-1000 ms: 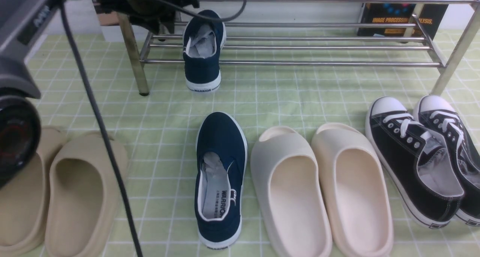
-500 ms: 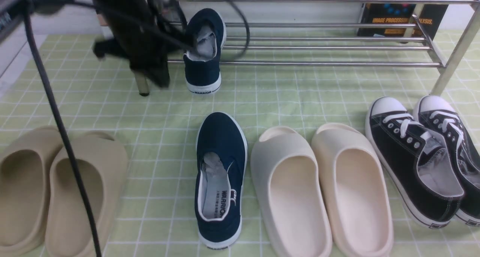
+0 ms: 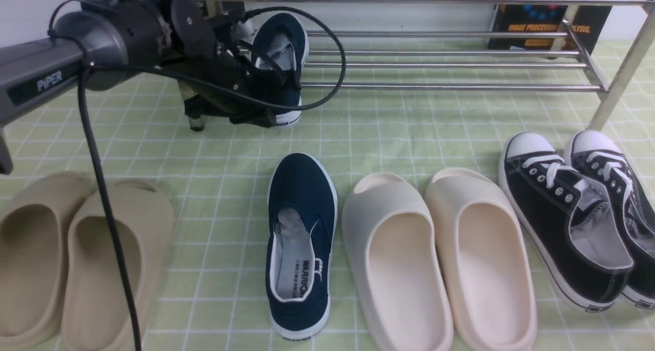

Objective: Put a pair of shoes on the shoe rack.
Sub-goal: Use the left arm to put a shoe into the shoe rack

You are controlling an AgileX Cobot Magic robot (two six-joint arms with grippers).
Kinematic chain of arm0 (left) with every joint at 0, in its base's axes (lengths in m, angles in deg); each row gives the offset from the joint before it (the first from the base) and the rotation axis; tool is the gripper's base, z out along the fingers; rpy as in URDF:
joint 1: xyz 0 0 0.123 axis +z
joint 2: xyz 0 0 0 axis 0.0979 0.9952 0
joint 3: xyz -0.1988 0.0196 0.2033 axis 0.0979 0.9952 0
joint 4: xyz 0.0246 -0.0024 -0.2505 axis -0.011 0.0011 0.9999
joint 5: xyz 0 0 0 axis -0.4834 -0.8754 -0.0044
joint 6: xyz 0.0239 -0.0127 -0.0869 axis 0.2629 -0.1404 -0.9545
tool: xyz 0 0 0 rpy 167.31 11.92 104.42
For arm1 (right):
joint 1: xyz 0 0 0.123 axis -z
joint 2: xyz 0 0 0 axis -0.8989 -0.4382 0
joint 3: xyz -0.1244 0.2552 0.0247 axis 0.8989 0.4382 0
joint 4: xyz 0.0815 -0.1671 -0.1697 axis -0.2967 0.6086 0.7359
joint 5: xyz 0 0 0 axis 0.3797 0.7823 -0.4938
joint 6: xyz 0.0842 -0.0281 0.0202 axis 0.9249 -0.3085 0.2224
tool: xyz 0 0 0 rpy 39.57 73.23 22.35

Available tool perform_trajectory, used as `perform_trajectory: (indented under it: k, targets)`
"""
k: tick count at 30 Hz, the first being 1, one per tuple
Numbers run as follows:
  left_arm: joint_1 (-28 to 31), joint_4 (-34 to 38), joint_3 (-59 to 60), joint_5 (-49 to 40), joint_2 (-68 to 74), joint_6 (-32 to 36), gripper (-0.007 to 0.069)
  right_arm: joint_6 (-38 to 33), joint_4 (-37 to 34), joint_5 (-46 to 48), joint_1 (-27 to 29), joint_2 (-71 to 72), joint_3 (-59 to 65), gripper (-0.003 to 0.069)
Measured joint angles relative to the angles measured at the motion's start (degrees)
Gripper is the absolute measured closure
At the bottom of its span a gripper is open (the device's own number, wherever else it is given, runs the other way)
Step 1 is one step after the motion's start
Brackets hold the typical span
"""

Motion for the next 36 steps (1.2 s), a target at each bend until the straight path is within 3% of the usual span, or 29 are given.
perform_trajectory:
  k: [8, 16, 29, 36]
  targets:
    - [-0.1, -1.47, -8.85, -1.77, 4.64, -1.07, 0.0638, 0.0, 0.0, 0.0, 0.0, 0.0, 0.0, 0.0413]
    - [0.89, -12.22, -15.84, -3.07, 6.49, -9.16, 0.0638, 0.0, 0.0, 0.0, 0.0, 0.0, 0.0, 0.0413]
    - [1.1, -13.84, -16.07, -3.51, 8.82, -9.65, 0.0638, 0.0, 0.0, 0.0, 0.0, 0.0, 0.0, 0.0413]
    - [1.1, -15.76, -16.07, -12.72, -0.58, -7.14, 0.0638, 0.0, 0.0, 0.0, 0.0, 0.0, 0.0, 0.0413]
